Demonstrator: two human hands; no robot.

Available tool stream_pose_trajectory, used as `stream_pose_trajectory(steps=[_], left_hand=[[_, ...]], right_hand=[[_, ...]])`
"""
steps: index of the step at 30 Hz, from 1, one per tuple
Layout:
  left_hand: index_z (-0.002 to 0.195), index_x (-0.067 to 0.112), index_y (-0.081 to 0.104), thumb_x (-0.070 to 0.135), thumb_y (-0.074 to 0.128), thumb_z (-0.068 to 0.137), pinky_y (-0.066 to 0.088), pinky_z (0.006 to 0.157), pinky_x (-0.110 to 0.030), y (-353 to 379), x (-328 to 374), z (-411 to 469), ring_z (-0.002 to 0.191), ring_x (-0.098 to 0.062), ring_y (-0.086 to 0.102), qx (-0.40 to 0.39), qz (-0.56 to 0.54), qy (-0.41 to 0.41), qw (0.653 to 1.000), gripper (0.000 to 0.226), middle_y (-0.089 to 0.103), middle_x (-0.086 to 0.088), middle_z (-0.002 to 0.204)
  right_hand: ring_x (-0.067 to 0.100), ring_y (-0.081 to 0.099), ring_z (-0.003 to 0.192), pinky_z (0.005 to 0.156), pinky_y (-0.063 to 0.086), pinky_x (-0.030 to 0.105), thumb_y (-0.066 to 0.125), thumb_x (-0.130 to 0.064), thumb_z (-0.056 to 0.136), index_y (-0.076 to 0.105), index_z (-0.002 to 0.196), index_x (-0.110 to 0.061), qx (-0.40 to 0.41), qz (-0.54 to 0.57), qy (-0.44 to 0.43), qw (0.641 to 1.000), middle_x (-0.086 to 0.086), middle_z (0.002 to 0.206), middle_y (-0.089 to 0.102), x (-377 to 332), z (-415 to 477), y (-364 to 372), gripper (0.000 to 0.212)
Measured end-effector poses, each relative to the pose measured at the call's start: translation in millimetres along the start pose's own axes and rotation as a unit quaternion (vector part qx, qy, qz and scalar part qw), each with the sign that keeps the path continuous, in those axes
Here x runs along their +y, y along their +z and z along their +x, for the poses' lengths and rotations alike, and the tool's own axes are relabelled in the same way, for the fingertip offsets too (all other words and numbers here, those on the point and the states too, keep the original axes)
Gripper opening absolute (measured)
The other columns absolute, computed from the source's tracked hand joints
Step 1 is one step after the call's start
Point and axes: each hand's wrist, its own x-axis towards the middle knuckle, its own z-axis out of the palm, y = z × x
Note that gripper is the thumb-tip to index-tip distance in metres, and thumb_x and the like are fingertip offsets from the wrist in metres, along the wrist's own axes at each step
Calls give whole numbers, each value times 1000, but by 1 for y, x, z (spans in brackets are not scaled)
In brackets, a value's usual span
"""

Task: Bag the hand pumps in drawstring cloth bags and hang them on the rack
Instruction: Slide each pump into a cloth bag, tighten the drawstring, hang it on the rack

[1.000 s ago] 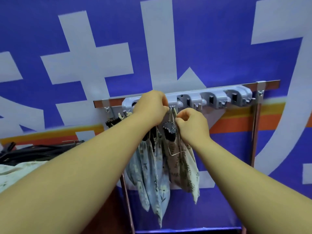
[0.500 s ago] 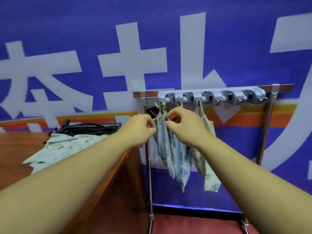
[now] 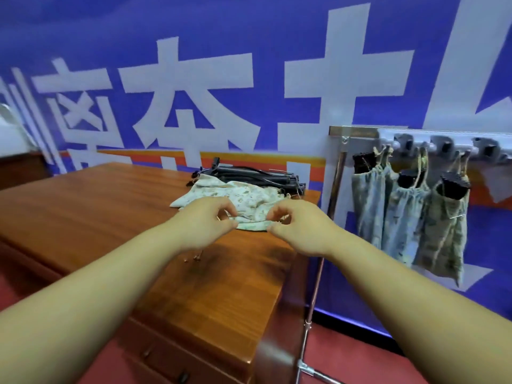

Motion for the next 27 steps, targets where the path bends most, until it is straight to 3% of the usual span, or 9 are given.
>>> stream_pose_trajectory(steps=[4, 6, 9, 13, 20, 27], left_hand=[[106, 30, 67, 33, 67, 96, 52, 76, -30, 5, -55, -21, 80, -6, 67, 3, -28, -53, 998, 10, 70, 10, 91], [104, 31, 67, 32, 67, 95, 52, 83, -31, 13, -80, -27, 87, -8, 66, 11, -27, -69, 997, 9, 69, 10, 95], [112, 34, 67, 37, 67, 94, 45, 93, -30, 25, -110, -33, 105, -13, 59, 16, -10, -85, 996, 18, 60, 7, 110], [126, 40, 64, 44, 62, 95, 41, 110, -44, 39, -136, -34, 124, -23, 47, 12, 15, -88, 996, 31, 53, 4, 124], [115, 38, 69, 42, 63, 95, 45, 96, -34, 52, -154, -24, 110, -14, 54, 41, -32, -29, 998, 21, 58, 12, 109], [113, 43, 69, 46, 61, 95, 45, 97, -38, 55, -153, -26, 109, -13, 51, 41, -37, -12, 998, 20, 60, 14, 108]], right_hand=[[5, 58, 77, 74, 42, 24, 70, -28, 88, 67, 95, -29, -54, 19, -4, 998, -17, 85, 61, -17, 11, 50, 8], [2, 57, 72, 72, 42, 24, 69, -27, 88, 69, 100, -27, -76, 21, -10, 997, -17, 79, 59, -25, 17, 72, 11], [4, 59, 84, 78, 43, 24, 70, -29, 89, 69, 106, -28, -101, 26, -24, 994, -15, 90, 63, -38, 28, 100, 18], [4, 59, 98, 86, 45, 23, 71, -27, 87, 70, 106, -26, -115, 19, -75, 990, -12, 109, 65, -48, 43, 132, 18], [3, 59, 88, 79, 46, 20, 72, -26, 87, 72, 97, -27, -106, -8, -111, 988, -13, 99, 64, -40, 54, 160, 10], [-3, 64, 88, 78, 49, 16, 73, -23, 87, 72, 100, -27, -93, 27, -63, 993, -14, 93, 70, -36, 56, 159, 14]])
